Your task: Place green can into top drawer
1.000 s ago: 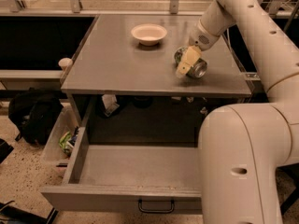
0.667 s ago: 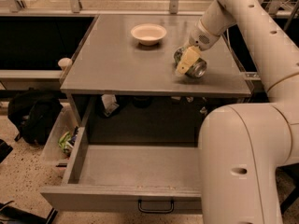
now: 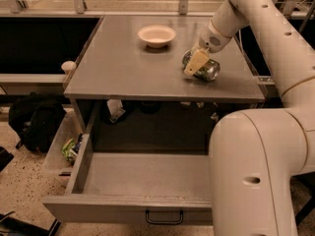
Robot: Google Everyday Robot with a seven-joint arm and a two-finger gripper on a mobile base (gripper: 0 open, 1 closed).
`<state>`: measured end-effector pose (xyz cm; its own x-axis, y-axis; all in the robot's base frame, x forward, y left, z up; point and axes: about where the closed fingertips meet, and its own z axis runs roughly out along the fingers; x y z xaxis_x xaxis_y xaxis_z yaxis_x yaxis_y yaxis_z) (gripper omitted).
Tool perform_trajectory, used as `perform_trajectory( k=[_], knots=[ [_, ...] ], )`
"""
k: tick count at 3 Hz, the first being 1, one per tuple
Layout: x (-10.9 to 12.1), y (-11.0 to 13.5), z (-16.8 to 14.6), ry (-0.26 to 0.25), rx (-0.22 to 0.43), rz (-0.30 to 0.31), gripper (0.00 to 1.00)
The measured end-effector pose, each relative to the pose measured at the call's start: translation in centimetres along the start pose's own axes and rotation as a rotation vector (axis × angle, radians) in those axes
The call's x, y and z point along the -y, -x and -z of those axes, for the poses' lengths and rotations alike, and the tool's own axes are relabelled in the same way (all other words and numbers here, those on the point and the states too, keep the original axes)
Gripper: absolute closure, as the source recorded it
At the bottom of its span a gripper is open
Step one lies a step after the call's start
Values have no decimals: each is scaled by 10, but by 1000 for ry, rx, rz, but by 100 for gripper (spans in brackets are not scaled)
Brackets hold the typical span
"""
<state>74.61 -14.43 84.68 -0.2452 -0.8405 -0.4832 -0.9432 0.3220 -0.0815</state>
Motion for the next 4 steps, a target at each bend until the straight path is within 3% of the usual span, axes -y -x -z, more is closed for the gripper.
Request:
perform_trajectory(
  k=[1, 2, 4],
  knots=[
    [0, 0, 0, 0, 0, 0, 88],
    [0, 0, 0, 0, 0, 0, 100],
    [0, 0, -1, -6, -15, 6, 100]
  ],
)
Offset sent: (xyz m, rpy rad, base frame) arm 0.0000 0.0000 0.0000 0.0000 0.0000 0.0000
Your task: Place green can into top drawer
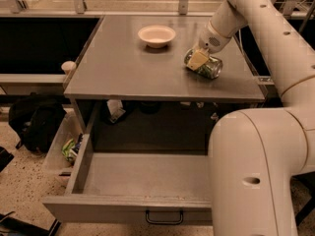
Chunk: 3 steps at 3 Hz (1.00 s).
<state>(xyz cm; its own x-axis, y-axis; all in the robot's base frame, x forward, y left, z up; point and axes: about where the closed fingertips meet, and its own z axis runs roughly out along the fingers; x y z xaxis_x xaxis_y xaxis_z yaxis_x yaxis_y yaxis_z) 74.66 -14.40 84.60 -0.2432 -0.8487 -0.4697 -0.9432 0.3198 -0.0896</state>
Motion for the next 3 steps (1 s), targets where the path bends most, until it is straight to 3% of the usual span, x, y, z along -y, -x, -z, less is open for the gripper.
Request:
perform_trajectory(
  k=[1, 2, 3],
  knots=[
    [0, 0, -1, -4, -11, 4, 100],
    [-2, -21, 40, -93, 9, 51, 100],
    [-24, -40, 122, -264, 82, 46, 100]
  ],
)
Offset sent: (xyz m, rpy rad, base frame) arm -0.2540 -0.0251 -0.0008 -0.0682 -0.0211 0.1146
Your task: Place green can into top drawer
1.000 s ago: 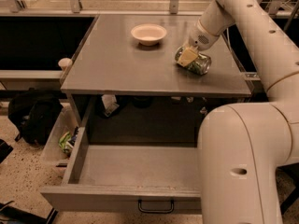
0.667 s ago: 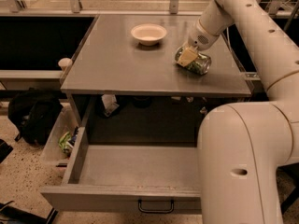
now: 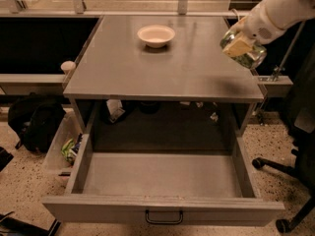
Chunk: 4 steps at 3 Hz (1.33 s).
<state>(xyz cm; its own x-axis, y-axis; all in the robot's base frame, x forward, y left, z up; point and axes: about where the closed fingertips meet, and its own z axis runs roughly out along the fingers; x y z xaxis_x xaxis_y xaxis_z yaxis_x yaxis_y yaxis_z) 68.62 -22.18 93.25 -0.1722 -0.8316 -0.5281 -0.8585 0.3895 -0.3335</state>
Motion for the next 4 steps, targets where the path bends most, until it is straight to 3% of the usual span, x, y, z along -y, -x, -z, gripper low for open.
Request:
perform_trajectory(
  k=[1, 2, 3, 4],
  knots=[
    [-45, 20, 83, -91, 75, 19, 100],
    [-81, 27, 114, -101, 59, 38, 100],
    [-81, 27, 114, -101, 59, 38, 100],
    [-105, 18, 106, -84, 46, 37, 100]
  ],
)
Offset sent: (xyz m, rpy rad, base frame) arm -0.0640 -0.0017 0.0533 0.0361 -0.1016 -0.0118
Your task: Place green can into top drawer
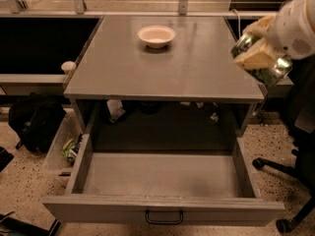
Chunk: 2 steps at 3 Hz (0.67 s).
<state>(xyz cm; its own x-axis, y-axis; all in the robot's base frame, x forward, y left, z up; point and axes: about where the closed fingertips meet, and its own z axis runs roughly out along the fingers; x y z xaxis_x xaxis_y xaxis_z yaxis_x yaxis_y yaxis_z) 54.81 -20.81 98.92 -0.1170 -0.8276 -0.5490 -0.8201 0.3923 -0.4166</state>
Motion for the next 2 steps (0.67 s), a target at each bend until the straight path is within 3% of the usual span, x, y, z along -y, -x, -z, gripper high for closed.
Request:
perform_trajectory(
  k=[1, 2],
  knots=[
    [-58, -23, -19, 59, 43, -27, 100],
    [-127, -42, -43, 179, 88, -72, 100]
  ],
)
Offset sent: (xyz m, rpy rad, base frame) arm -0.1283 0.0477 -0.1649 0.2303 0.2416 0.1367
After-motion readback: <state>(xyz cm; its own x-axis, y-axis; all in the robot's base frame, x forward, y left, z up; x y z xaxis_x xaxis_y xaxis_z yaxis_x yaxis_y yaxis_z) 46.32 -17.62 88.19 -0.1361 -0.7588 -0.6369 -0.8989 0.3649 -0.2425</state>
